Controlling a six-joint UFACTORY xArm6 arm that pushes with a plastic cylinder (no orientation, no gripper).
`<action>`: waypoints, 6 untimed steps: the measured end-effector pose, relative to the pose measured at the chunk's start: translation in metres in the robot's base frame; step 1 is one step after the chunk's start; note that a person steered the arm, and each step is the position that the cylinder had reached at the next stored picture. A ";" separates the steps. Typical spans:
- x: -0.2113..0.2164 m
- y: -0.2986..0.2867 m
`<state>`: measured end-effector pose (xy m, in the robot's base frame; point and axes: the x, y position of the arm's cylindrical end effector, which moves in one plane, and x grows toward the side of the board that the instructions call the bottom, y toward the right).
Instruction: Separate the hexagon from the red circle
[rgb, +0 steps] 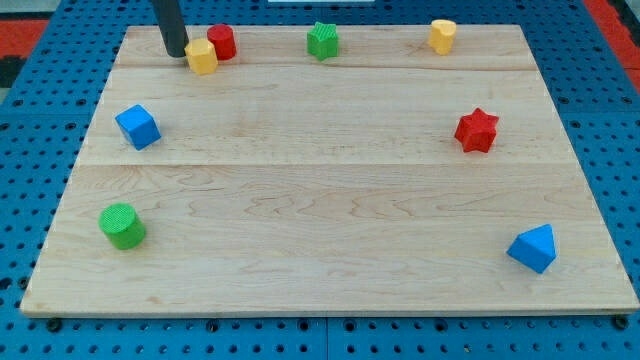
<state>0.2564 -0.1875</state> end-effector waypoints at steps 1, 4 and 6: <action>0.008 0.010; -0.016 -0.017; 0.018 0.058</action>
